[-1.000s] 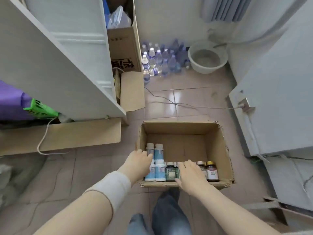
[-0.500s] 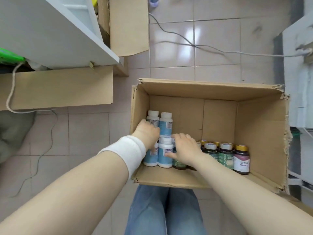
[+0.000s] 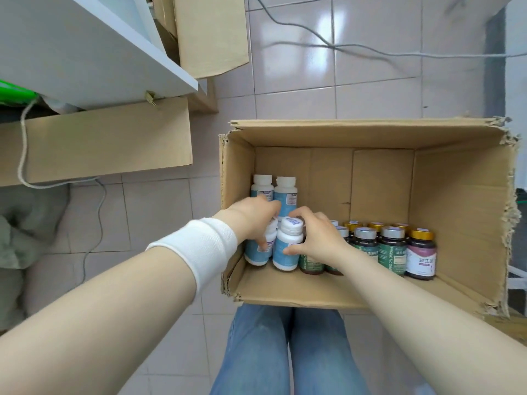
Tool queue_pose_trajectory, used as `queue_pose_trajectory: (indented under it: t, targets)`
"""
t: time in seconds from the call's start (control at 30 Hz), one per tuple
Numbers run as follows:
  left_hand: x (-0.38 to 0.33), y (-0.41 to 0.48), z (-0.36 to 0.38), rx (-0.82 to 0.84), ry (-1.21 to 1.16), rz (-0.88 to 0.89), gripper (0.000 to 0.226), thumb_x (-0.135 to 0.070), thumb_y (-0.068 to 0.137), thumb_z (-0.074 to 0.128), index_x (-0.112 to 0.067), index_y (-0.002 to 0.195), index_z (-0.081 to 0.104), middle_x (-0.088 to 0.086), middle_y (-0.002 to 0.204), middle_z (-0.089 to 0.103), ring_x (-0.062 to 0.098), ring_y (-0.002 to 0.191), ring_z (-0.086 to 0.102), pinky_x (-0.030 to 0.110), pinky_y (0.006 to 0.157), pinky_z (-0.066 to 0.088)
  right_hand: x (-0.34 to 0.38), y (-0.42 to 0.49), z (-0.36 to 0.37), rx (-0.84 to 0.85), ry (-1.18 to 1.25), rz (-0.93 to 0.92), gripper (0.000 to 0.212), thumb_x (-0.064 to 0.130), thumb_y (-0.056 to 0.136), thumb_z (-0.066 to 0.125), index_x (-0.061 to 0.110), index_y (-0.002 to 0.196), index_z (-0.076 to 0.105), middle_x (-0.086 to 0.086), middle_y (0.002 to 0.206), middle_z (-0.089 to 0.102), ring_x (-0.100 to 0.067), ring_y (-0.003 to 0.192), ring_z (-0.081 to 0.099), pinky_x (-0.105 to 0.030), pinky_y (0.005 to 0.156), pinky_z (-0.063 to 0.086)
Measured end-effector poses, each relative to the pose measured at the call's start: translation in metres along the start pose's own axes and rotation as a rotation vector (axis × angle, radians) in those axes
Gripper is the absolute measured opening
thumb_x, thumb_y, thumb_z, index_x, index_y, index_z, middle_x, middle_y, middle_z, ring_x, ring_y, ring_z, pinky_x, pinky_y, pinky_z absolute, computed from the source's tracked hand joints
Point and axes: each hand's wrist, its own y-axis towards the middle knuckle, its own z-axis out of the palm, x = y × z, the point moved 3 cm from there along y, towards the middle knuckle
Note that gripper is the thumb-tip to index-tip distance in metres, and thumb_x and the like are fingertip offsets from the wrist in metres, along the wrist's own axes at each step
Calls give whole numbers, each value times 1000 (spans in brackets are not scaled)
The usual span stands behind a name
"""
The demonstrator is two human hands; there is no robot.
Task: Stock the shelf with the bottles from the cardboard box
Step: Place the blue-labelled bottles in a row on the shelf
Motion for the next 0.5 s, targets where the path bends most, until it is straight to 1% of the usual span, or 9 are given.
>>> queue_pose_trajectory:
  t: [0.07, 0.17, 0.23, 0.3, 0.33, 0.4, 0.43, 0.47, 0.5]
  targets:
    - [-1, -14, -7, -78, -95, 6, 70, -26, 69, 81, -19, 127, 42, 10, 123, 44, 31, 106, 53, 37, 85, 47, 0, -13, -7, -72, 126, -2, 68, 29, 67, 81, 26, 123, 44, 1, 114, 51, -17, 118, 40, -29, 86, 39]
    - [-3, -42, -21, -231, -315, 28, 67, -25, 69, 80, -26, 126, 45, 3, 111, 41, 24, 97, 49, 28, 78, 43, -1, -41, -24, -203, 312, 0, 60, 25, 68, 81, 31, 116, 45, 8, 111, 55, -14, 111, 47, -30, 85, 41]
    - [-4, -64, -33, -330, -472, 77, 64, -27, 69, 80, -30, 124, 48, -1, 110, 44, 18, 99, 46, 26, 82, 42, -1, -64, -39, -281, 442, -6, 57, 17, 71, 80, 33, 113, 45, 13, 107, 54, -12, 106, 51, -25, 83, 40]
    - [-11, -89, -45, -401, -623, 161, 59, -26, 71, 79, -33, 123, 50, -1, 118, 53, 15, 106, 50, 27, 90, 46, -2, -92, -54, -360, 564, -8, 58, 11, 72, 78, 32, 115, 45, 11, 107, 53, -15, 106, 54, -23, 83, 43]
    - [-16, -102, -51, -432, -711, 210, 58, -23, 74, 78, -32, 125, 52, -2, 122, 55, 13, 108, 53, 25, 91, 47, -2, -107, -61, -395, 631, -8, 59, 9, 73, 77, 31, 118, 45, 10, 106, 53, -17, 106, 55, -21, 82, 45]
    - [-29, -130, -62, -463, -887, 290, 56, -15, 78, 75, -30, 127, 52, -7, 123, 58, 10, 109, 57, 20, 89, 48, 1, -140, -76, -461, 742, -3, 60, 7, 77, 74, 28, 125, 43, 11, 105, 52, -13, 102, 53, -16, 77, 45]
    - [-38, -143, -67, -474, -960, 335, 55, -13, 79, 73, -32, 127, 52, -8, 122, 58, 10, 109, 59, 20, 89, 49, 3, -157, -81, -501, 789, 5, 61, 7, 79, 72, 28, 127, 42, 12, 106, 51, -9, 99, 52, -15, 75, 45]
    - [-47, -156, -72, -484, -1029, 381, 54, -12, 80, 72, -34, 125, 52, -7, 121, 59, 10, 108, 60, 20, 89, 51, 4, -175, -84, -541, 845, 18, 61, 8, 80, 71, 27, 129, 41, 11, 107, 51, -6, 97, 51, -17, 76, 46]
    - [-56, -168, -76, -493, -1091, 421, 52, -11, 81, 71, -35, 123, 52, -6, 120, 60, 10, 107, 61, 20, 86, 52, 5, -191, -86, -582, 913, 31, 60, 8, 80, 71, 25, 129, 41, 9, 109, 52, -6, 96, 52, -23, 81, 49]
